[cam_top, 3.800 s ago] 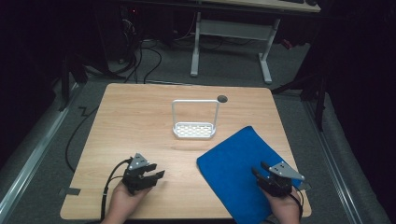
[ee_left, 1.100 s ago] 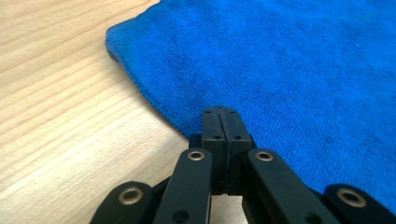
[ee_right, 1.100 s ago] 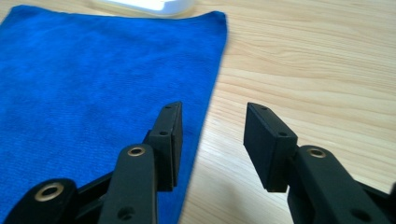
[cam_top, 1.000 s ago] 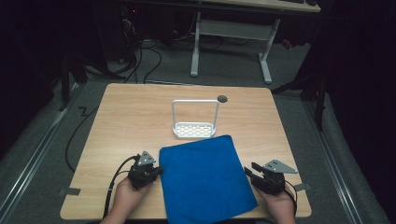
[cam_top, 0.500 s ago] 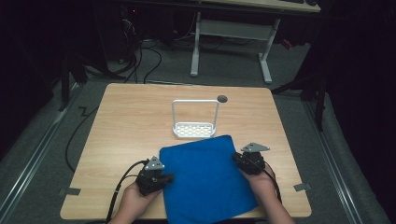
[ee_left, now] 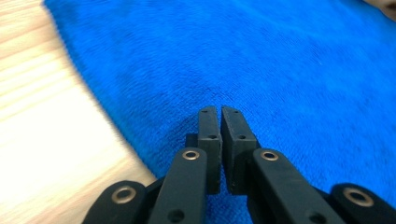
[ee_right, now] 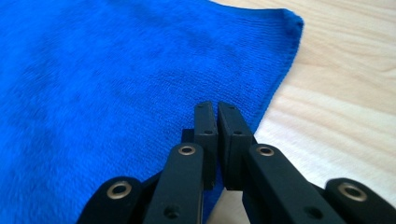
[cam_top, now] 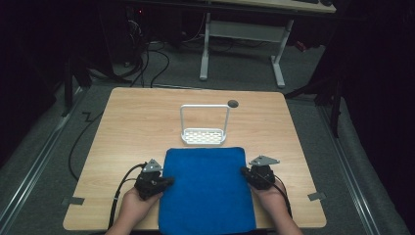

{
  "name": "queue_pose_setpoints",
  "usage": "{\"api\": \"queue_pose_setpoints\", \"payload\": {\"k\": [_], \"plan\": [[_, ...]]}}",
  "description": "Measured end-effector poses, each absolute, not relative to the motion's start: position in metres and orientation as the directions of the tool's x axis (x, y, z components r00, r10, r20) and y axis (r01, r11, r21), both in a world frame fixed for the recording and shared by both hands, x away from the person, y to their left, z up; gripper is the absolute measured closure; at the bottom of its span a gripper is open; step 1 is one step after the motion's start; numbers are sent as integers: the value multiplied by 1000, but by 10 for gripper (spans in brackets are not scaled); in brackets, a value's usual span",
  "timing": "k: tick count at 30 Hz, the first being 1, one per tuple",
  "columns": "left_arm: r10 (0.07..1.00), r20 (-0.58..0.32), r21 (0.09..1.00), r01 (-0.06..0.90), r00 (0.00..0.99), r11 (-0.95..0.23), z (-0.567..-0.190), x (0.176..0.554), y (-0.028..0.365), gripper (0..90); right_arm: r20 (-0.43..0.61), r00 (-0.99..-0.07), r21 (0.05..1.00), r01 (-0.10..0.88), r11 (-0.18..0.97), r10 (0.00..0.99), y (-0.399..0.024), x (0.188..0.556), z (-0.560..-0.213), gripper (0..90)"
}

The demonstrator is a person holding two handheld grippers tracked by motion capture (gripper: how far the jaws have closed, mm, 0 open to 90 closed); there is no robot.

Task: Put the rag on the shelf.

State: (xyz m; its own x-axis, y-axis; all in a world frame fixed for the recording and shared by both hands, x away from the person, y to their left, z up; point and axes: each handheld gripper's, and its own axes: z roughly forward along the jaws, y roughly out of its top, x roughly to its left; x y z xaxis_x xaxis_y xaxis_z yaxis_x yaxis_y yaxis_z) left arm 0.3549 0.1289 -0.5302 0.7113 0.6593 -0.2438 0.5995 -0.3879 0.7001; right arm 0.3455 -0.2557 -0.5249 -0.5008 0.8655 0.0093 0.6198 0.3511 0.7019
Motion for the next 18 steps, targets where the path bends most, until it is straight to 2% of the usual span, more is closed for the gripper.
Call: {"api": "queue_pose_setpoints", "payload": {"k": [10,18], "plan": [[679,-252,699,615,689,-365,-531,359,141,872,24,-508,716,610,340,861,-248,330,-527,873],[638,-280,683,616,717,-392,-530,343,140,872,-15,-532,727,576,375,846,-248,326,-528,864]]}}
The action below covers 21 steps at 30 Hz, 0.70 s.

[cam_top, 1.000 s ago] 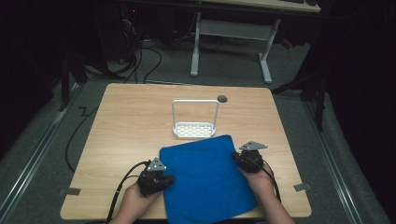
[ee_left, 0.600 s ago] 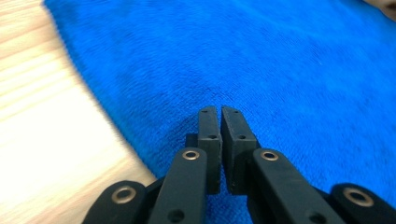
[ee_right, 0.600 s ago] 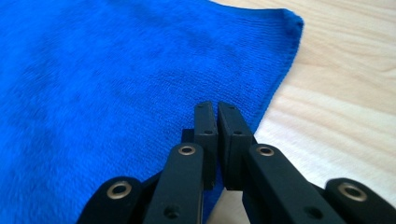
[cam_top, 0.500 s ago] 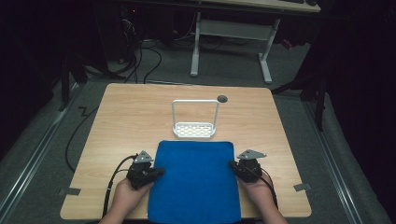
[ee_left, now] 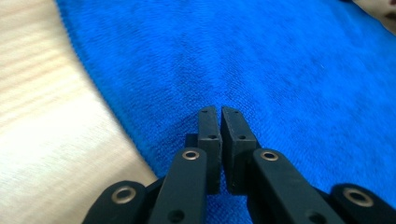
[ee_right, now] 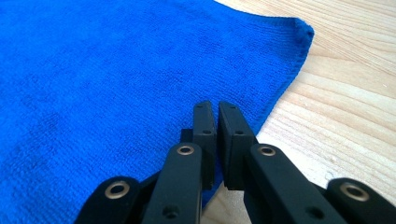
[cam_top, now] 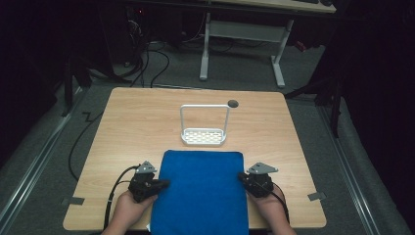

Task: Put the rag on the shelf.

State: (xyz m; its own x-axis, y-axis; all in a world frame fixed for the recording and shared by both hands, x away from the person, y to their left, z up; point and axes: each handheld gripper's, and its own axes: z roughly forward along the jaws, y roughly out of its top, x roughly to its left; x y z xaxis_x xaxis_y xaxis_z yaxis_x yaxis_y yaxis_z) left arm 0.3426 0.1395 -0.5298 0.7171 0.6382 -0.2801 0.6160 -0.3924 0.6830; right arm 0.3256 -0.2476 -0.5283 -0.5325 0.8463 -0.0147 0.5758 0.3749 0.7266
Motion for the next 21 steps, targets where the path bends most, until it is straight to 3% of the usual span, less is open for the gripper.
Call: {"api": "queue_pose_setpoints", "payload": {"k": [6,9,15,21], "plan": [[629,-291,683,617,721,-391,-529,342,140,814,0,-550,728,573,377,835,-249,326,-528,799],[660,-255,733,587,707,-345,-526,344,145,755,13,-551,763,545,348,834,-253,325,-523,771],[775,-248,785,589,582,-191,-525,370,161,699,22,-534,802,514,304,845,-264,326,-517,693],[791,-236,778,597,565,-194,-528,390,153,665,34,-524,810,514,284,851,-269,326,-516,679]]}}
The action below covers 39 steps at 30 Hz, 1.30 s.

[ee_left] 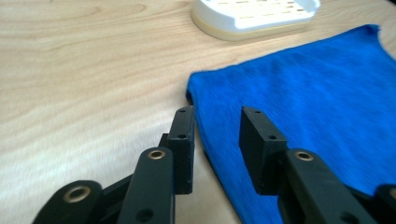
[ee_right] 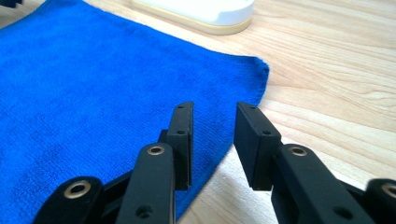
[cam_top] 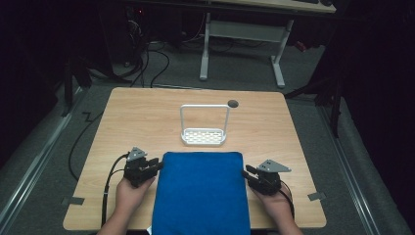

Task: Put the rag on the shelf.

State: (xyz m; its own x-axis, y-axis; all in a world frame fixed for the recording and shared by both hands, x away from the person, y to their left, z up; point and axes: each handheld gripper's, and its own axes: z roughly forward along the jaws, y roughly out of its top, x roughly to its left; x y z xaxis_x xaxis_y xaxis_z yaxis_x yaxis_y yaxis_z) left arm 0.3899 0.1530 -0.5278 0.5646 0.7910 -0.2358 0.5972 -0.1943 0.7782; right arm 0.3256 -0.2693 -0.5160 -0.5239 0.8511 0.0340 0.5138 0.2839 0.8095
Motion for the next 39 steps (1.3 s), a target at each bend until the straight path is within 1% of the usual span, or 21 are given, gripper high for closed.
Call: {"api": "queue_pose_setpoints", "payload": {"k": [4,6,9,11,12,15,19,20,22,24,25,26,28,32,39], "plan": [[803,-201,783,585,561,-213,-529,404,143,640,36,-518,811,515,278,855,-271,325,-516,664],[813,-168,779,581,558,-238,-530,412,138,628,32,-520,810,513,283,853,-270,325,-516,661],[819,-160,764,594,552,-251,-532,422,134,627,31,-522,809,514,285,853,-269,325,-516,661],[819,-162,764,596,551,-250,-533,426,133,660,30,-521,807,517,287,853,-269,325,-517,661],[818,-169,760,601,549,-246,-533,427,133,660,29,-523,806,516,290,852,-269,326,-517,660],[814,-189,750,616,549,-241,-535,428,135,724,27,-524,806,515,292,851,-268,326,-517,657],[807,-152,755,594,571,-277,-535,425,130,796,28,-517,813,510,282,855,-268,329,-517,648],[808,-151,755,594,570,-277,-535,424,130,832,34,-503,817,512,266,863,-267,331,-516,653],[808,-166,752,603,565,-266,-536,424,131,848,45,-489,819,518,249,871,-266,333,-516,657],[808,-150,755,594,569,-278,-536,423,129,861,50,-459,810,538,233,887,-263,342,-515,661],[807,-137,757,587,574,-288,-536,423,129,865,56,-442,804,552,222,895,-261,354,-514,646],[806,-125,756,582,578,-300,-535,422,128,865,56,-442,804,552,222,895,-261,354,-514,646],[803,-118,757,576,584,-308,-535,421,128,865,61,-427,791,572,218,902,-259,366,-515,632],[803,-133,757,582,582,-297,-536,422,128,864,36,-410,763,600,240,911,-254,384,-523,618],[800,-153,754,592,580,-285,-536,423,130,865,14,-396,734,627,260,918,-249,400,-526,609]]}}
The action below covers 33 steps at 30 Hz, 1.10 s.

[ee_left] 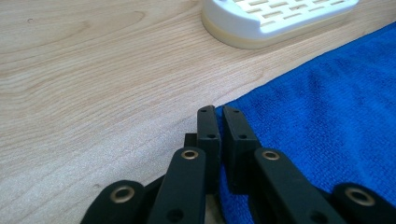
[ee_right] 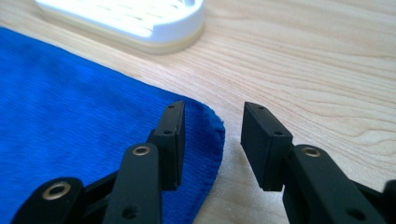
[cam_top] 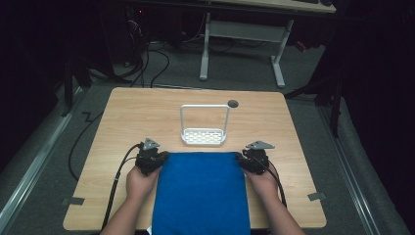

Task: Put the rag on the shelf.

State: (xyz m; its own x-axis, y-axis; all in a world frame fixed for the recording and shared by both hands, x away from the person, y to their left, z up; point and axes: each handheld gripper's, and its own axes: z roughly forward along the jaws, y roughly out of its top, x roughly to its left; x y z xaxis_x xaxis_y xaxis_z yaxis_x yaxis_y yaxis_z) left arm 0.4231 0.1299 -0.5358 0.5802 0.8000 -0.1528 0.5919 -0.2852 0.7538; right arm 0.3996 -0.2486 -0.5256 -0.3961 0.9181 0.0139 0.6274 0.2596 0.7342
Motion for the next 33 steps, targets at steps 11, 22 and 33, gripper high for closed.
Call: {"api": "queue_pose_setpoints", "payload": {"k": [11,22,33], "plan": [[796,-178,750,603,579,-271,-536,424,132,868,7,-418,732,621,280,909,-244,398,-527,876],[796,-152,764,580,586,-281,-535,421,132,872,19,-424,815,532,232,905,-245,379,-513,882],[782,-209,824,536,587,-182,-528,412,145,876,48,-434,845,498,195,900,-246,366,-502,882]]}}
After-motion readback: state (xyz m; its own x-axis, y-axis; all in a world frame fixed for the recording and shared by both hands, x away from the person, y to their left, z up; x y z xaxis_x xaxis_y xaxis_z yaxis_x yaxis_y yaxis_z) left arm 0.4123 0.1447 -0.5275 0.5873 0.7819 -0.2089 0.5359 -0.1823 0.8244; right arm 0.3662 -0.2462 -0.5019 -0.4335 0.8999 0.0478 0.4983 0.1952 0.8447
